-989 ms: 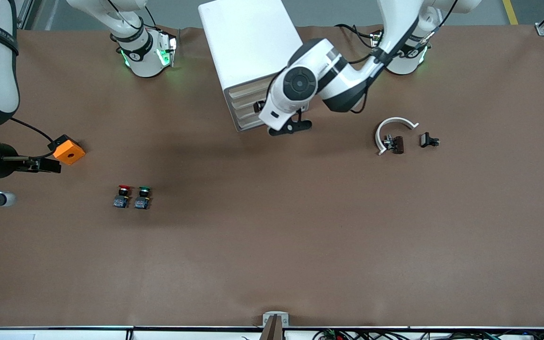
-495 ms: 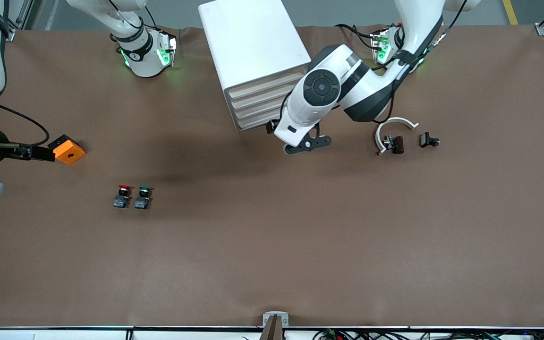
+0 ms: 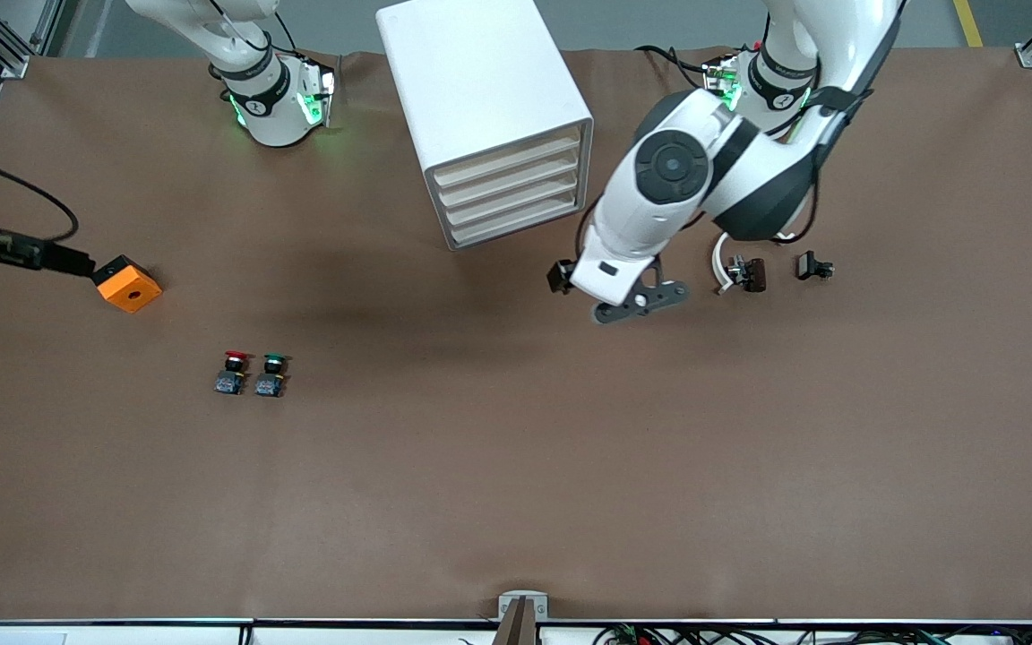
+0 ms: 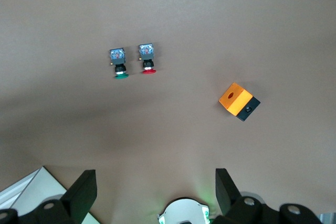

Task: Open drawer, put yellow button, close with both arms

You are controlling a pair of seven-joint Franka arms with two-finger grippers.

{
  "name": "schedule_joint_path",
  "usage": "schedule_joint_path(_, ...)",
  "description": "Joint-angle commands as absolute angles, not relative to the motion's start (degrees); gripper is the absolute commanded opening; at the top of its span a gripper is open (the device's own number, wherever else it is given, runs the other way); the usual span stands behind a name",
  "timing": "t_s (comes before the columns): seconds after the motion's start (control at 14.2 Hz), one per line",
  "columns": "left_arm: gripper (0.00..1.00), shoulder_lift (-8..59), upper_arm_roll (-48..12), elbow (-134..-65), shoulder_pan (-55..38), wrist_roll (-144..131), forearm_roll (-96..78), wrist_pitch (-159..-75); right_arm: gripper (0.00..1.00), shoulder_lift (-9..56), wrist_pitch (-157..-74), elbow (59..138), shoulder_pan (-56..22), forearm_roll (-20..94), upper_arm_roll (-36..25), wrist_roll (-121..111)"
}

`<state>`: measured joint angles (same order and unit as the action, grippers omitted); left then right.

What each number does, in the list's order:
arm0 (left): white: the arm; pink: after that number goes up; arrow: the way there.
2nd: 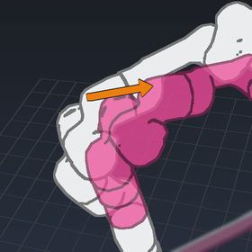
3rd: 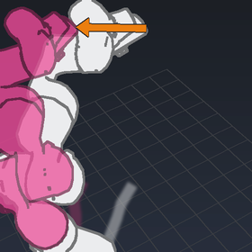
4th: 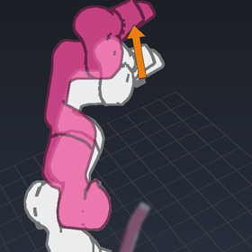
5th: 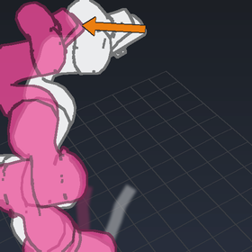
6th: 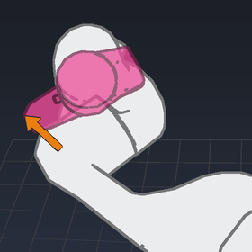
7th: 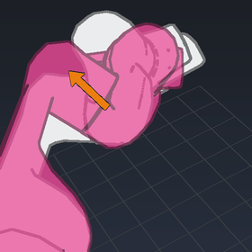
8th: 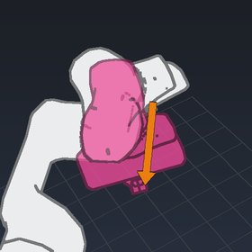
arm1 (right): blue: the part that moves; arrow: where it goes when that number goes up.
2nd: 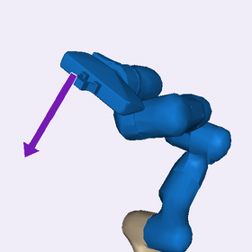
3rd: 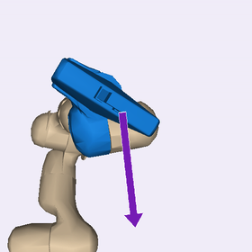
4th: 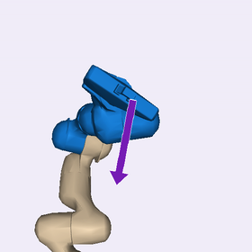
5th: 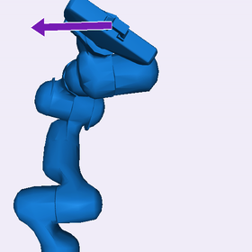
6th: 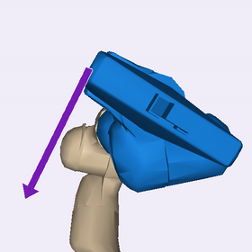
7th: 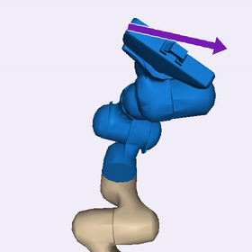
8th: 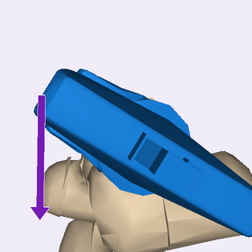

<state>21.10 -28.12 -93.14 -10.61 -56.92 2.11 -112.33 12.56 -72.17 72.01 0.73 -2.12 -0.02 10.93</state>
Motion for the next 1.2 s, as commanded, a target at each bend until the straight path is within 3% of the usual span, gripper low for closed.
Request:
schedule_joint_path(0.0,1.0,17.41,-28.21,-93.78,-6.95,-56.43,3.08,-111.27,1.0,7.23,-72.94,76.44,0.7,-1.23,0.18,12.13)
schedule_joint_path(0.35,1.0,15.03,-28.21,-93.69,-1.77,-51.35,5.34,-110.13,1.0,-3.33,-80.24,89.55,0.79,-0.18,-0.09,12.04)
schedule_joint_path(1.13,1.0,7.65,-28.3,-93.6,9.83,-35.69,9.14,-99.16,1.0,-6.5,-80.77,90.35,1.76,2.37,-0.18,11.95)
